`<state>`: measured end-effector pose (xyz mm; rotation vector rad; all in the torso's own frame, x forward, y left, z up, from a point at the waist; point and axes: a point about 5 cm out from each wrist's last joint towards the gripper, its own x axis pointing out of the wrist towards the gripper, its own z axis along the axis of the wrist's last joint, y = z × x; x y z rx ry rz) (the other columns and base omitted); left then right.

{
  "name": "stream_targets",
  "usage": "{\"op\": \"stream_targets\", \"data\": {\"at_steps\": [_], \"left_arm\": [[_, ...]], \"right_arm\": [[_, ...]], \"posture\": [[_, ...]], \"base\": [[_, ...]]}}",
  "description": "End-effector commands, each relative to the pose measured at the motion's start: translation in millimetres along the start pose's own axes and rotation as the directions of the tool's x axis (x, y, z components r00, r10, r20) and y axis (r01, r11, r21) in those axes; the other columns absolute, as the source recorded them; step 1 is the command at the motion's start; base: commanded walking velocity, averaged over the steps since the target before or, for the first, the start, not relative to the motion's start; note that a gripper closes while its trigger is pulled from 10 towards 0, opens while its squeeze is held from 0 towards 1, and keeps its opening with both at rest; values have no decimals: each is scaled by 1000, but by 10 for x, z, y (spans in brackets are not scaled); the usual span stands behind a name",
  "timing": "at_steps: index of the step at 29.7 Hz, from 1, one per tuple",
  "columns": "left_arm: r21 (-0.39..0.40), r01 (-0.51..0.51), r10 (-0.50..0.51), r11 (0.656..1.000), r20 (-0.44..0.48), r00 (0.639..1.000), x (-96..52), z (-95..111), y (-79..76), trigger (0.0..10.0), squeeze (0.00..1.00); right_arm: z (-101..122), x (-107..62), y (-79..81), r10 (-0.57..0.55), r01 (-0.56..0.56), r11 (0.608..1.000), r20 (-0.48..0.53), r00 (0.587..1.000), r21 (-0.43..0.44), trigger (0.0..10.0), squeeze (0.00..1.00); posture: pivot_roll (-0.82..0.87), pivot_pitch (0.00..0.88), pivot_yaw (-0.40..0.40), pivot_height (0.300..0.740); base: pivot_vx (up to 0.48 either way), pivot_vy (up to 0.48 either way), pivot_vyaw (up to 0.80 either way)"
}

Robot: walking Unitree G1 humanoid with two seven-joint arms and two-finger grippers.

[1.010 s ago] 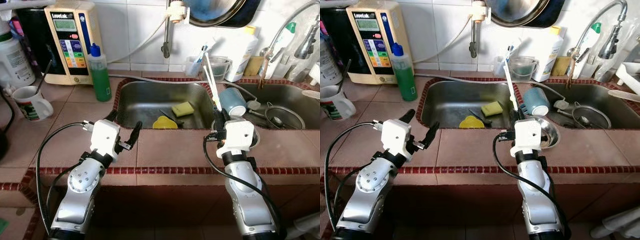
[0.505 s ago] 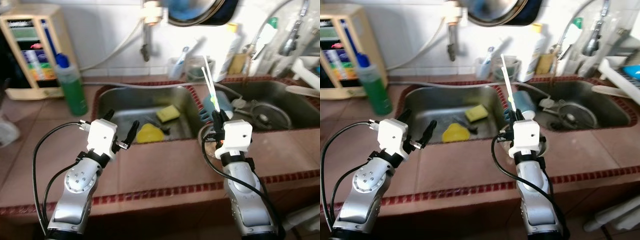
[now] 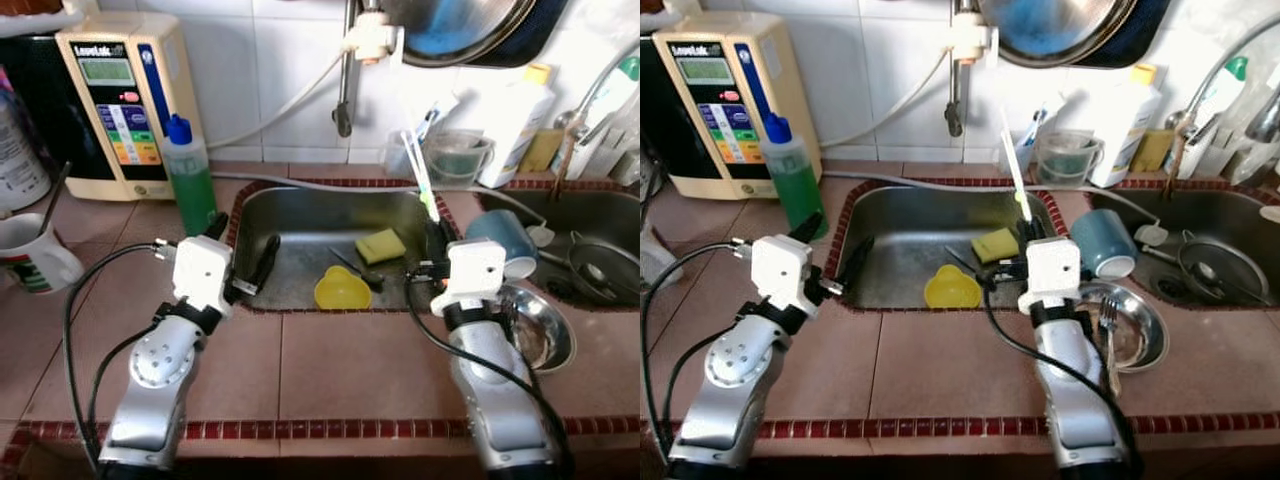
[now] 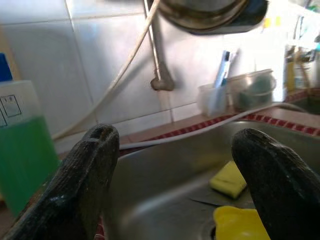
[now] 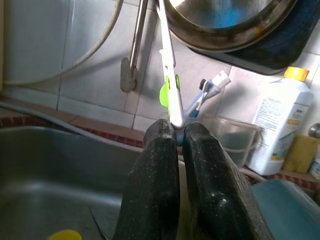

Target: Kitchen organization

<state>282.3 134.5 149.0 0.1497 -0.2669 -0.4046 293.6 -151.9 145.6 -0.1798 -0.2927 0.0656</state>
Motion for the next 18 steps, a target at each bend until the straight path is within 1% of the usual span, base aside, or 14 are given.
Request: {"op": "stream_targets", "data": {"at_steps": [1, 3, 6, 10, 13, 14, 18], "left_arm": [[18, 35, -36, 999, 16, 999, -15, 64, -44, 10000, 0], [17, 52, -52, 999, 13, 999, -25, 67, -73, 10000, 0], [-15, 91, -91, 996, 14, 996, -47, 73, -122, 10000, 0], [-14, 163, -162, 987, 23, 986, -97, 108, -242, 10000, 0], [-12, 177, -176, 984, 20, 984, -121, 112, -275, 10000, 0], [-13, 194, -194, 981, 15, 981, -143, 111, -315, 10000, 0], [-14, 211, -211, 977, 10, 977, -169, 109, -350, 10000, 0]], "right_arm": [[16, 71, -37, 27, -27, 1000, 6, 1000, -11, 10000, 0], [10, 92, -52, 42, -42, 999, 6, 999, -24, 10000, 0], [-1, 121, -69, 56, -56, 998, 4, 998, -38, 10000, 0], [-18, 211, -115, 94, -94, 994, -3, 996, -61, 10000, 0], [-31, 239, -131, 106, -106, 992, -5, 994, -69, 10000, 0], [-53, 288, -152, 124, -125, 989, -12, 992, -83, 10000, 0], [-79, 343, -169, 144, -146, 985, -23, 989, -94, 10000, 0]], "posture": [[-143, 0, -23, 740], [-143, 0, -23, 740], [-133, 0, -31, 740], [-128, 0, -36, 740], [-119, 0, -42, 740], [-119, 0, -42, 740], [-116, 0, -43, 740]], "base": [[0, 0, 0], [0, 0, 0], [0, 0, 0], [0, 0, 0], [0, 0, 0], [0, 0, 0], [0, 0, 0]]}}
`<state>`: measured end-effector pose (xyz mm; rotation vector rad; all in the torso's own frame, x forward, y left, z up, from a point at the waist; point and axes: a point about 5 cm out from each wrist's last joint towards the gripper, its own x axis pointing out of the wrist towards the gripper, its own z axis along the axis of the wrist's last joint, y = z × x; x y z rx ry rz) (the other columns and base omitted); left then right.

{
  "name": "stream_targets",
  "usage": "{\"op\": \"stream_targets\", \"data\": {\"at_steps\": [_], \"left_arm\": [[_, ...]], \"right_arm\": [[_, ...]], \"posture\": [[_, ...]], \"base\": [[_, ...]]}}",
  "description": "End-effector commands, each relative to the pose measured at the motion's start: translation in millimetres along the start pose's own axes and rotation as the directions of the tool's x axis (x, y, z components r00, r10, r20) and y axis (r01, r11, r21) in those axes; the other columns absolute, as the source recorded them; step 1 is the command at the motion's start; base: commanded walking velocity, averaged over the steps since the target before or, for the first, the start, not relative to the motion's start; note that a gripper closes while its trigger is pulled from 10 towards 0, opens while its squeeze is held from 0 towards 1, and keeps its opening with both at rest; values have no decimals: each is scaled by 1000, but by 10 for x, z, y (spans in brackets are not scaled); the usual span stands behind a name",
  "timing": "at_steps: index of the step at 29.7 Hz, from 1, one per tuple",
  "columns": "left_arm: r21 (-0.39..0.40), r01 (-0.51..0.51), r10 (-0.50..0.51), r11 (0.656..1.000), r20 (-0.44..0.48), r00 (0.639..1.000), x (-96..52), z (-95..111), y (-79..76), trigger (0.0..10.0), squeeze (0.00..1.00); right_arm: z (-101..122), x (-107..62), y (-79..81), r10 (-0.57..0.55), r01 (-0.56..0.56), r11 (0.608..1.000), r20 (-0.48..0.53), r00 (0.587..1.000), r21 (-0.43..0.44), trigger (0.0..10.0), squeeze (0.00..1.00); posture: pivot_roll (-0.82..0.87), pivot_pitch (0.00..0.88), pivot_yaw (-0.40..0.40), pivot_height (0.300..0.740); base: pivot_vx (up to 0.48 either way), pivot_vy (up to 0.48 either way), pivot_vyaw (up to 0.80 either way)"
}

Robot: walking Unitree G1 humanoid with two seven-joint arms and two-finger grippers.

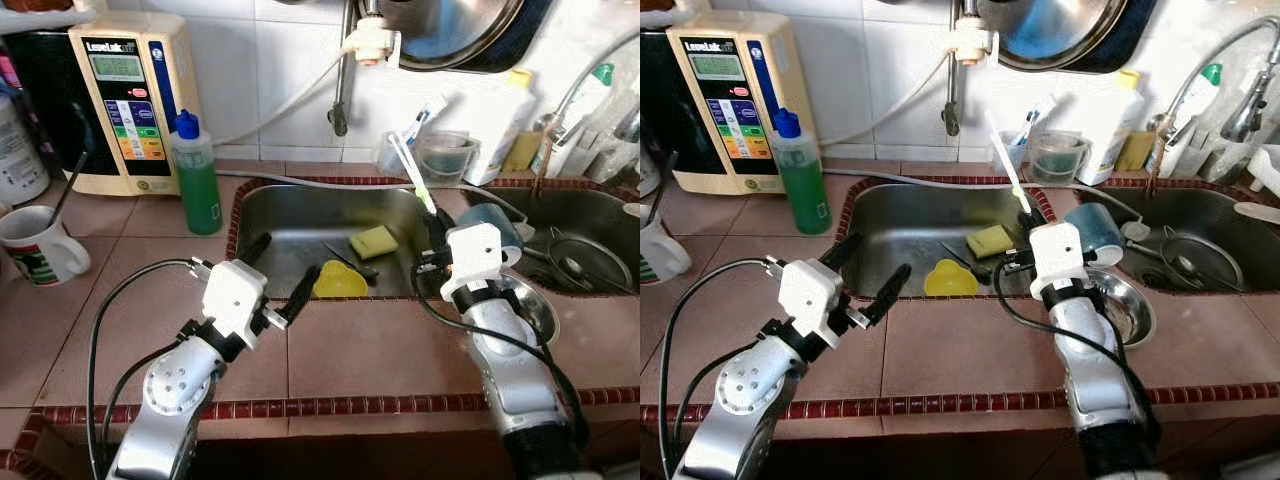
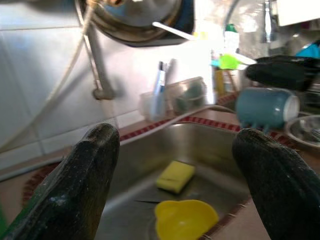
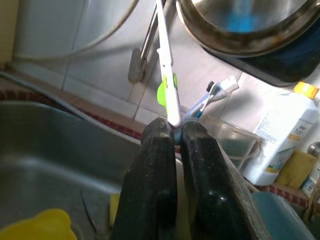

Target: Kitchen organization

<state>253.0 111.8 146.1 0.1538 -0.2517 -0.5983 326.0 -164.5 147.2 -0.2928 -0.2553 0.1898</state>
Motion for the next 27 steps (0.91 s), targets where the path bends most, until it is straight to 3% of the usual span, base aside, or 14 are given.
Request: {"op": "stream_targets", "data": {"at_steps": [1, 18, 27], "left_arm": [[7, 28, -28, 1000, 4, 1000, 0, 39, -43, 10000, 0], [25, 47, -47, 999, -1, 999, -55, 115, -88, 10000, 0], [23, 82, -83, 996, 5, 997, -64, 194, -151, 10000, 0]], "right_arm": [[9, 59, -38, 15, -15, 1000, 7, 1000, -10, 10000, 0], [13, 310, -5, 109, -109, 994, 3, 994, -4, 10000, 0], [-10, 413, 143, 188, -188, 982, -9, 982, 16, 10000, 0]], "posture": [[-114, 0, -43, 740], [-98, 52, -42, 740], [-94, 93, -41, 740]], "base": [[0, 0, 0], [0, 0, 0], [0, 0, 0]]}}
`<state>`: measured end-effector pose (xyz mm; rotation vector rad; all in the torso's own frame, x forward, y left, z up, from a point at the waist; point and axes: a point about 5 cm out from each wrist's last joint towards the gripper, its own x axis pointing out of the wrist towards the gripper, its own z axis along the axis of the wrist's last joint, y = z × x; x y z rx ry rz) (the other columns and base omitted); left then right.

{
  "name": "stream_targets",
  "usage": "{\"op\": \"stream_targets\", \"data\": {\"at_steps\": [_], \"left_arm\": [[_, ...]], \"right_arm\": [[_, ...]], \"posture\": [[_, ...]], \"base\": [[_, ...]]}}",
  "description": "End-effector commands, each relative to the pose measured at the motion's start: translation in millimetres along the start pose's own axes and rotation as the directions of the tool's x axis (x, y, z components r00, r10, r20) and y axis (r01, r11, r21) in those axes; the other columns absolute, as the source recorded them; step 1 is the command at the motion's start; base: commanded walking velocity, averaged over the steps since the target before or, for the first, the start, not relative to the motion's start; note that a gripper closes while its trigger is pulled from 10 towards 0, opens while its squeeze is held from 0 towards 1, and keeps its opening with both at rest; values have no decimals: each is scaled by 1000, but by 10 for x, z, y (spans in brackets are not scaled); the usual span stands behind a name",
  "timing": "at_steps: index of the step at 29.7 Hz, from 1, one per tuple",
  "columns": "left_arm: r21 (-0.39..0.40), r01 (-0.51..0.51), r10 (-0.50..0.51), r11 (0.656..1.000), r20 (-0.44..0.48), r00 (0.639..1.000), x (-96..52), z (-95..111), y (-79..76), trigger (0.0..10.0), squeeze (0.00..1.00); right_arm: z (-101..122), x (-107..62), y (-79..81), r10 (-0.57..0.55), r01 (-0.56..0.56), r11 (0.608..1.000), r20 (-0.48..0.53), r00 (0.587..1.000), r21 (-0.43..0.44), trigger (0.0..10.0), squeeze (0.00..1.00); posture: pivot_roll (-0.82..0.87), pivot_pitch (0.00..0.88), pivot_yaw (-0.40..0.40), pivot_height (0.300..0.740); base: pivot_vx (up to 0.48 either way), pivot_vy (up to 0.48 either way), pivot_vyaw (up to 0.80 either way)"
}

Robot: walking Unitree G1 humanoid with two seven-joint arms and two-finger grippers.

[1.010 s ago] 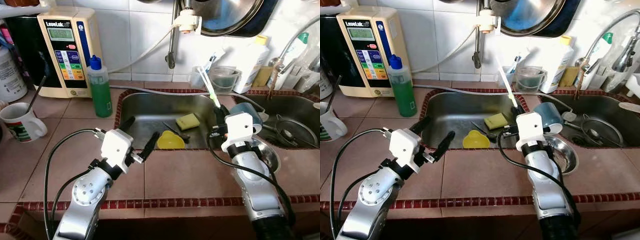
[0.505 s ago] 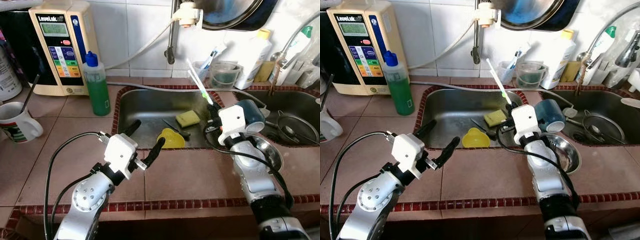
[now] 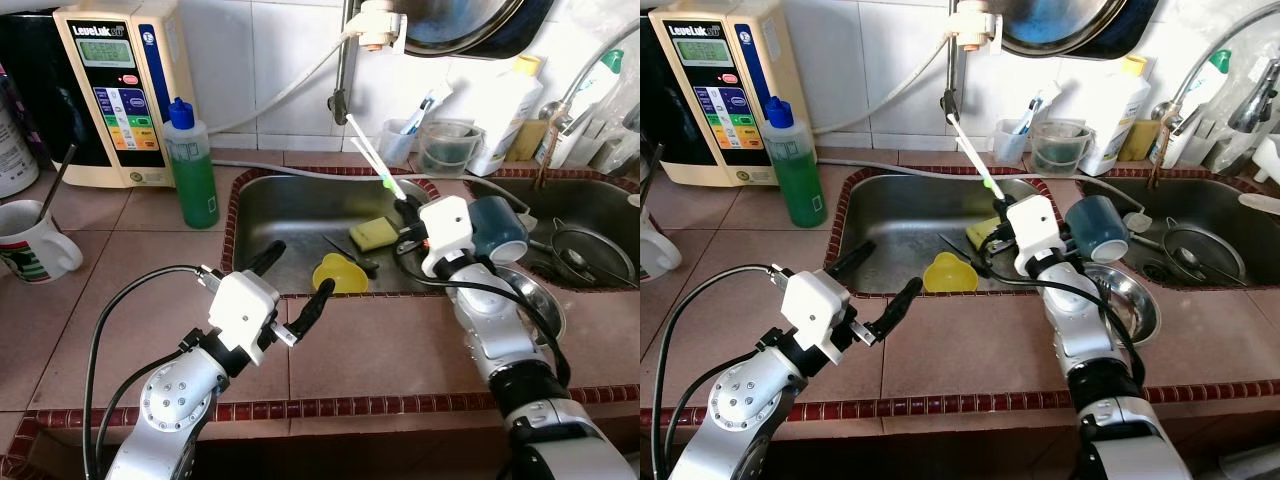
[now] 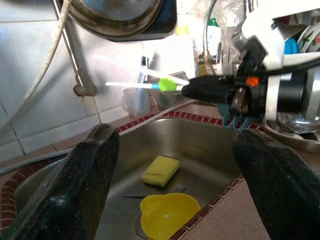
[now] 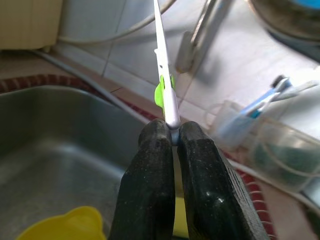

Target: Kitchen organization

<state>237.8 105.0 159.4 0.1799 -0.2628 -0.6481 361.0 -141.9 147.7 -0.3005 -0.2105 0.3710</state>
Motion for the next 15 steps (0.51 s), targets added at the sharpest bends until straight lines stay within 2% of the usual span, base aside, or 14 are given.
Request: {"op": "stream_targets", "data": {"at_steps": [1, 15], "left_arm": [[-1, 32, -32, 999, -1, 999, -6, 28, -48, 10000, 0], [-20, 75, -76, 997, -38, 996, -131, 65, -188, 10000, 0]], "right_arm": [[18, 29, -7, 12, -12, 1000, 4, 1000, -2, 10000, 0], [12, 96, 156, 68, -69, 996, 12, 998, 49, 10000, 0]], "posture": [[-92, 100, -41, 740], [-81, 172, -31, 740]], "base": [[0, 0, 0], [0, 0, 0]]}}
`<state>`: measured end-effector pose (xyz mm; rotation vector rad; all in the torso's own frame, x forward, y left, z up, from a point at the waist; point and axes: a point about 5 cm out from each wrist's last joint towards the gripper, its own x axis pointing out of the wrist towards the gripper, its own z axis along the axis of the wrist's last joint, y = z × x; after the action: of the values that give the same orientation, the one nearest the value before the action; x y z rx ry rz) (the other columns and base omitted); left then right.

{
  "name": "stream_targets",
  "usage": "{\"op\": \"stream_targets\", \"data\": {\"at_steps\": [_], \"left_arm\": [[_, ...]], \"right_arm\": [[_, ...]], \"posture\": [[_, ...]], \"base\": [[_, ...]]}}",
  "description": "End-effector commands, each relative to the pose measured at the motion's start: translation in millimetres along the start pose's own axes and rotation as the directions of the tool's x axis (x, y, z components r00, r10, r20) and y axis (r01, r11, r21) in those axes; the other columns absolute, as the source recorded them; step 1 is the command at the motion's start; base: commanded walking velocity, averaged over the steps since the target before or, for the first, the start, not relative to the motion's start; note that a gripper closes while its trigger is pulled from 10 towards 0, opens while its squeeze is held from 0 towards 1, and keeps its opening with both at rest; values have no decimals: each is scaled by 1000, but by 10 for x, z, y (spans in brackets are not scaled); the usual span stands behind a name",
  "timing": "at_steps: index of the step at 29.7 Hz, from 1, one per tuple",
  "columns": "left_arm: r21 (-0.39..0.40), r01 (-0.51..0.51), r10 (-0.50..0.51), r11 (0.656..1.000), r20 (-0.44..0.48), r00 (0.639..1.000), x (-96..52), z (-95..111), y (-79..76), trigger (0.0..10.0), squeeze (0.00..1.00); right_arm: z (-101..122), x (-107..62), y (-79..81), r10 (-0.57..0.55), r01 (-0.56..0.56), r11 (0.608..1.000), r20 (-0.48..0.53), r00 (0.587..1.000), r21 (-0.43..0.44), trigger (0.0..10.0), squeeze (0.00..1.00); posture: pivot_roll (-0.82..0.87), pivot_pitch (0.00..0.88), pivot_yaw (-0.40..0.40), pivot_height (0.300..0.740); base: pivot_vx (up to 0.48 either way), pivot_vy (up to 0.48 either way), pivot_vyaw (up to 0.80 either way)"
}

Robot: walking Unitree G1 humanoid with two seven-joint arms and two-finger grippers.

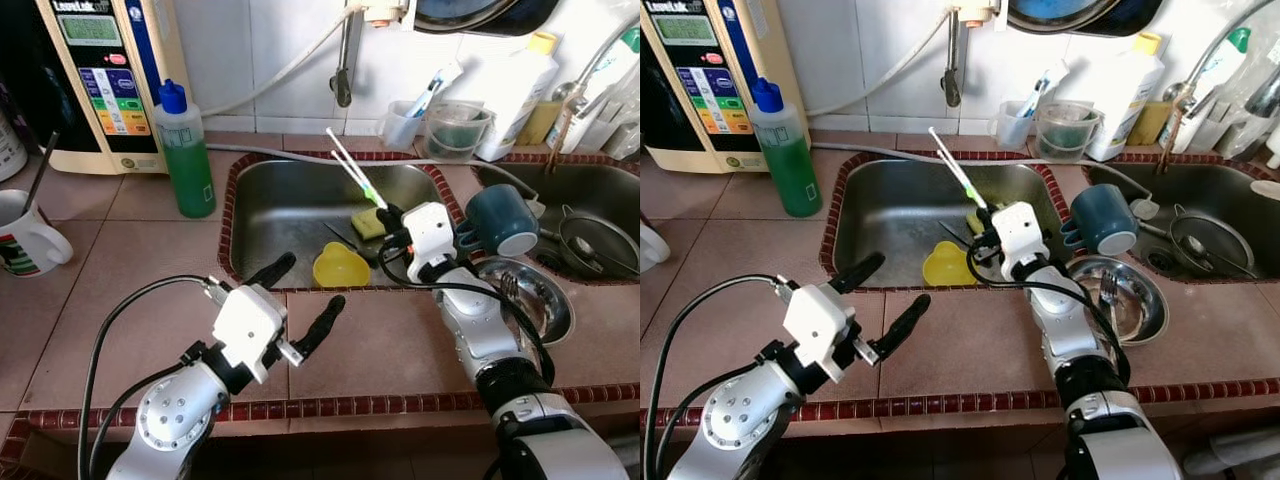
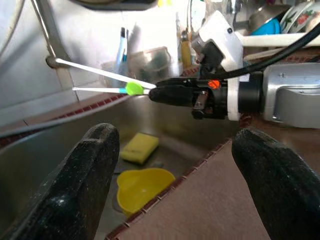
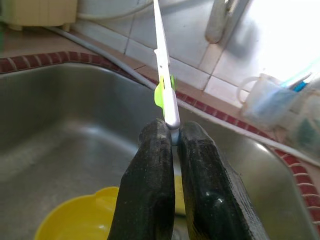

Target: Kitchen organization

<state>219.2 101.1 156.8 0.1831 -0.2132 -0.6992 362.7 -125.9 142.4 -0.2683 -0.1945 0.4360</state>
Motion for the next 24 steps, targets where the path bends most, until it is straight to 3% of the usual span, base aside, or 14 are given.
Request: {"op": "stream_targets", "data": {"at_steps": [1, 13, 19, 20, 21, 22, 23, 24], "left_arm": [[0, 22, -22, 1000, 2, 1000, -6, 30, -46, 10000, 0], [-12, 35, -35, 999, -24, 999, -64, 57, -78, 10000, 0], [-18, 37, -38, 999, -27, 999, -77, 71, -89, 10000, 0], [-18, 37, -38, 999, -28, 999, -80, 72, -90, 10000, 0], [-18, 37, -38, 999, -28, 999, -81, 72, -91, 10000, 0], [-17, 37, -38, 999, -29, 999, -83, 72, -91, 10000, 0], [-17, 37, -38, 999, -29, 999, -83, 72, -91, 10000, 0], [-17, 38, -38, 999, -31, 999, -83, 74, -91, 10000, 0]], "right_arm": [[26, 27, 1, 7, -7, 1000, 10, 1000, 9, 10000, 0], [74, 92, 238, 92, -96, 989, 48, 995, 113, 10000, 0], [78, 104, 281, 123, -129, 982, 51, 991, 136, 10000, 0], [78, 104, 283, 125, -131, 982, 51, 991, 137, 10000, 118], [77, 103, 285, 126, -132, 982, 51, 991, 137, 10000, 118], [77, 104, 287, 127, -133, 981, 51, 991, 139, 10000, 706], [77, 104, 287, 127, -133, 981, 51, 991, 139, 10000, 706], [73, 103, 295, 134, -140, 979, 50, 990, 149, 10000, 1000]], "posture": [[-81, 172, -31, 740], [-76, 193, -18, 740], [-70, 194, -18, 740], [-70, 194, -18, 740], [-70, 194, -18, 740], [-70, 194, -17, 740], [-70, 194, -17, 740], [-69, 192, -17, 740]], "base": [[0, 0, 0], [0, 0, 0], [0, 0, 0], [0, 0, 0], [0, 0, 0], [0, 0, 0], [0, 0, 0], [0, 0, 0]]}}
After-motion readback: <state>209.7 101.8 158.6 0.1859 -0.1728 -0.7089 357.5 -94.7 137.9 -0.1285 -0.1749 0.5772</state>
